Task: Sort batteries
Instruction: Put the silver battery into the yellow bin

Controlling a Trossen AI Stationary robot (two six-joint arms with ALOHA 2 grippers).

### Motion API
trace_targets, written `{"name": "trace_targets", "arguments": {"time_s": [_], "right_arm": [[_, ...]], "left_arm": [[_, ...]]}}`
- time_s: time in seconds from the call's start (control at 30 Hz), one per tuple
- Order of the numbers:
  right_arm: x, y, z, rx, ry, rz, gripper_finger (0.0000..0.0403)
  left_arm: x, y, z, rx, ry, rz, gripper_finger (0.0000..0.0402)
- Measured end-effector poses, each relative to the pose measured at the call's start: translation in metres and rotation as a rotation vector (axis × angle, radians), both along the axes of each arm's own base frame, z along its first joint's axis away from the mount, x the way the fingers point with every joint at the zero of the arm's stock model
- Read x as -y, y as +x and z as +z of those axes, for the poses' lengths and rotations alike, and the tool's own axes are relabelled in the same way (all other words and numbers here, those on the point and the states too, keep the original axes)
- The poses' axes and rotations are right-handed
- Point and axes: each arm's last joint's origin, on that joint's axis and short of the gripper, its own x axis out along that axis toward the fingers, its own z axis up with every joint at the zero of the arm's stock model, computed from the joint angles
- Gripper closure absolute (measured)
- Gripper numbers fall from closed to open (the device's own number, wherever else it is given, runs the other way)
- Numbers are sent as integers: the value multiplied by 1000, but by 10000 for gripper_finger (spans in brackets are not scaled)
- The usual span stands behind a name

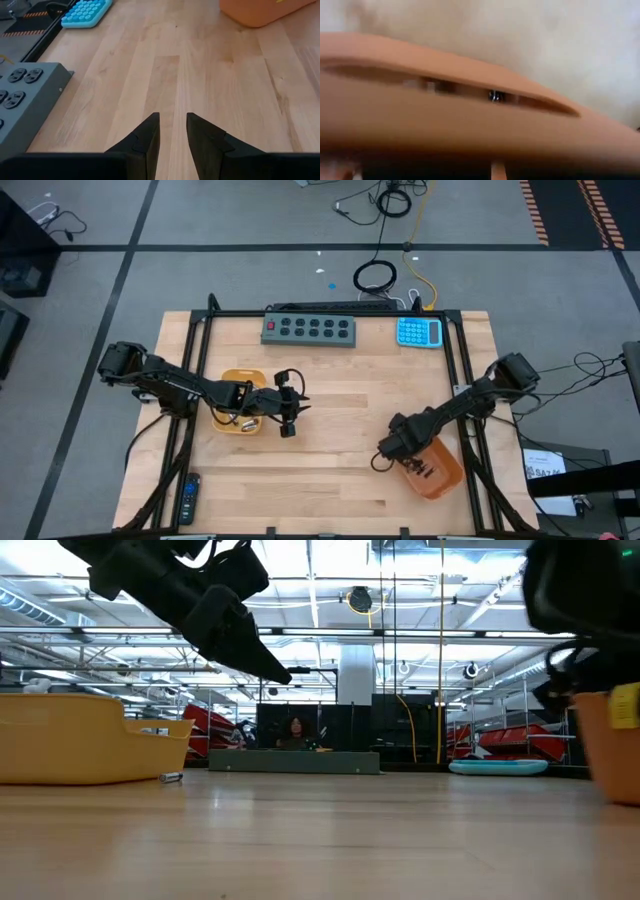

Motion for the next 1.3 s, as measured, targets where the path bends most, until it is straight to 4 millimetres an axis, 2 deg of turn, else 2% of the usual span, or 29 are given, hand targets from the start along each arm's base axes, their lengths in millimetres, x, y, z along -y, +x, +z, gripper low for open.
{"name": "trace_targets", "arguments": {"time_s": [0.13, 0.33, 0.53, 0.8, 0.93, 1.1, 1.2, 1.3], "right_arm": [[16, 6, 0, 24, -97, 3, 401], [36, 13, 2, 52, -141, 2, 402], [39, 8, 21, 138, -152, -23, 402], [28, -5, 47, 242, -128, -22, 402], [22, -7, 68, 438, -108, 8, 402], [22, -1, 92, 699, -87, 75, 402], [26, 9, 100, 811, -109, 121, 402], [34, 27, 102, 914, -178, 168, 402]], "left_arm": [[0, 0, 0, 0, 0, 0, 294], [0, 0, 0, -4, 0, -1, 294], [0, 0, 0, -2, -18, 7, 294], [1, 2, 2, 25, -32, -27, 294], [3, 2, 3, 17, 76, -102, 294], [7, 6, 12, 95, 195, -186, 294], [9, 8, 17, 147, 241, -215, 294], [8, 12, 25, 190, 170, -178, 294]]}}
